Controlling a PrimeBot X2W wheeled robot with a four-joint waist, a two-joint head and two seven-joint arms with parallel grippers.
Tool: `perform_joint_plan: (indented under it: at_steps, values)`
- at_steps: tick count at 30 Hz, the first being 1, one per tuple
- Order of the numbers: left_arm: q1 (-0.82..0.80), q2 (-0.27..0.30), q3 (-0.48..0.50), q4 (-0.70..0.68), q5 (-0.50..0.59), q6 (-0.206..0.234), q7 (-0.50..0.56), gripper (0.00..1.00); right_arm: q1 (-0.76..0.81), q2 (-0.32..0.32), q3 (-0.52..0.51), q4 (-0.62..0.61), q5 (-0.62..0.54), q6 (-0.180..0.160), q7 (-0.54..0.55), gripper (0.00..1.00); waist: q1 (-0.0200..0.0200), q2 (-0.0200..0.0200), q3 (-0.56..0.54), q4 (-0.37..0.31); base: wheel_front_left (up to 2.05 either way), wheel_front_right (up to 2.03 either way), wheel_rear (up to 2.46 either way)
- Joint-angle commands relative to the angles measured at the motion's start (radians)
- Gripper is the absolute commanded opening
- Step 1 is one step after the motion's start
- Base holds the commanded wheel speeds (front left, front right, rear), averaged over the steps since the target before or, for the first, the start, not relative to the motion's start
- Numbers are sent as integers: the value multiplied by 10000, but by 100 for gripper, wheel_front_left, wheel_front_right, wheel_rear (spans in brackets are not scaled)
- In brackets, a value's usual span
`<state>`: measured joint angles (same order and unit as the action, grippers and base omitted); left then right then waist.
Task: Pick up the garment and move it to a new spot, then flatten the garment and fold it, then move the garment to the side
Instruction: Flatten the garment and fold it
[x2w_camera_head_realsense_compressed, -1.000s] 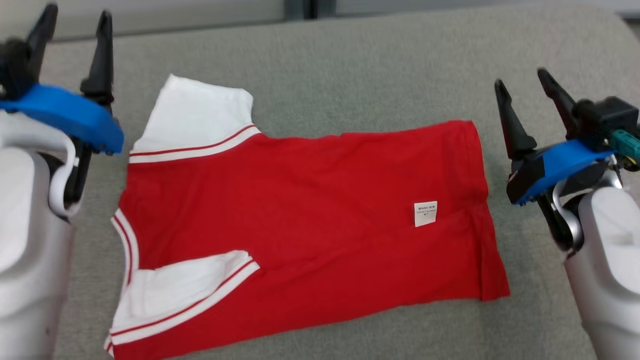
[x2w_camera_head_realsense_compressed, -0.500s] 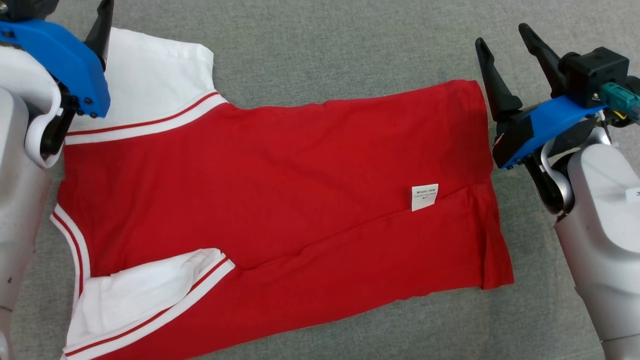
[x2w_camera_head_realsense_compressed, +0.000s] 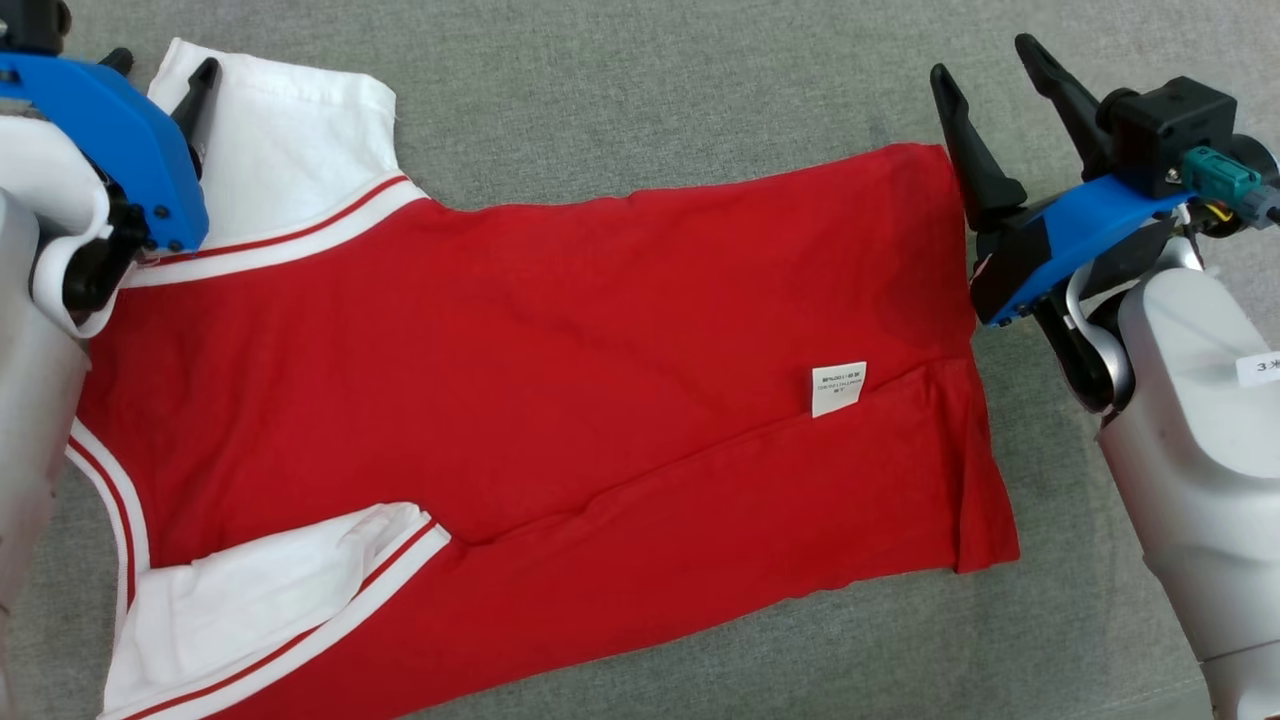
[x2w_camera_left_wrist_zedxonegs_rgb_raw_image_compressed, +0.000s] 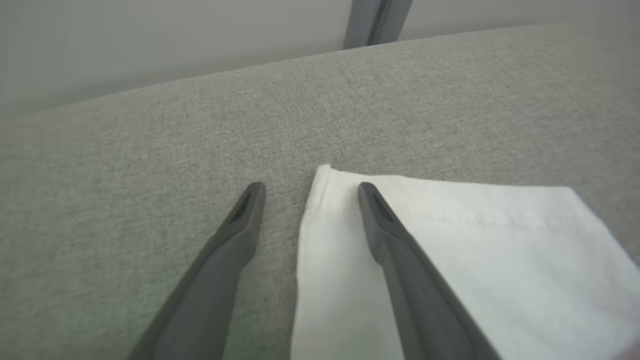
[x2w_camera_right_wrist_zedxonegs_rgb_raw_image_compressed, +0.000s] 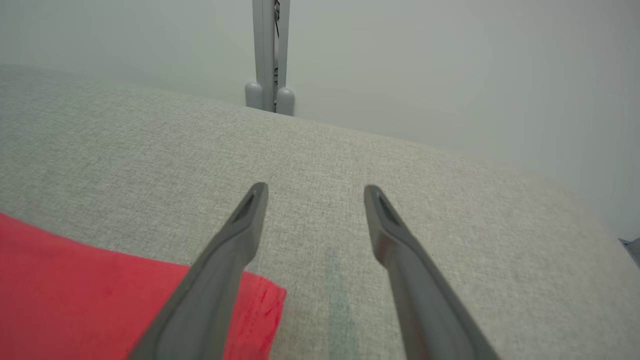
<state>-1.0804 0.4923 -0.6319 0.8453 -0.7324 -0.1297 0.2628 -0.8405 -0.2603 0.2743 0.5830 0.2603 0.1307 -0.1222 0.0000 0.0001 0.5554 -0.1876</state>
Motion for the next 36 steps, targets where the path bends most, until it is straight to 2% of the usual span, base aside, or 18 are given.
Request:
perform_joint_plan:
  at_steps: [1, 9, 10, 12, 13, 15, 25, 32, 36]
  values:
    - [-201, -110, -84, 70, -261, -9, 98, 100, -183, -53, 46, 88, 62, 1, -70, 100, 0, -1, 16, -15, 0, 0, 0]
    - [-225, -365, -390, 372, -1202, -9, 720, 100, -284, -53, 367, 556, 312, 1, -110, 100, 0, -1, 23, -132, 0, 0, 0]
    - [-292, -318, -510, 322, -1149, -9, 606, 93, -313, -83, 405, 590, 348, 1, -109, 100, 0, -1, 18, -139, 0, 0, 0]
    - [-341, -359, -488, 309, -1374, -9, 496, 7, -354, -130, 498, 670, 442, 1, -72, 100, 0, -1, -7, -134, 0, 0, 0]
    - [-350, -381, -530, 329, -1423, -9, 521, 0, -359, -148, 545, 711, 510, 1, -23, 100, 0, -1, -26, -121, 0, 0, 0]
    - [-410, -305, -740, 358, -1357, -9, 519, 0, -337, -185, 666, 788, 686, 1, 78, 100, 0, -1, -79, -97, 0, 0, 0]
    - [-452, -238, -1154, 109, -1409, -9, -1056, 0, 174, -661, 1462, 842, 2416, 1, 1122, 100, 0, -1, -563, 250, 0, 0, 0]
    - [-367, -323, -1563, -198, -1654, -10, -1429, 0, 192, -913, 1914, 926, 3372, 1, 2140, 100, 0, -1, -638, 591, 0, 0, 0]
    - [-459, -375, -1739, -225, -1721, -10, -1562, 0, 30, -984, 1977, 1046, 3484, 1, 2255, 100, 0, -1, -611, 716, 0, 0, 0]
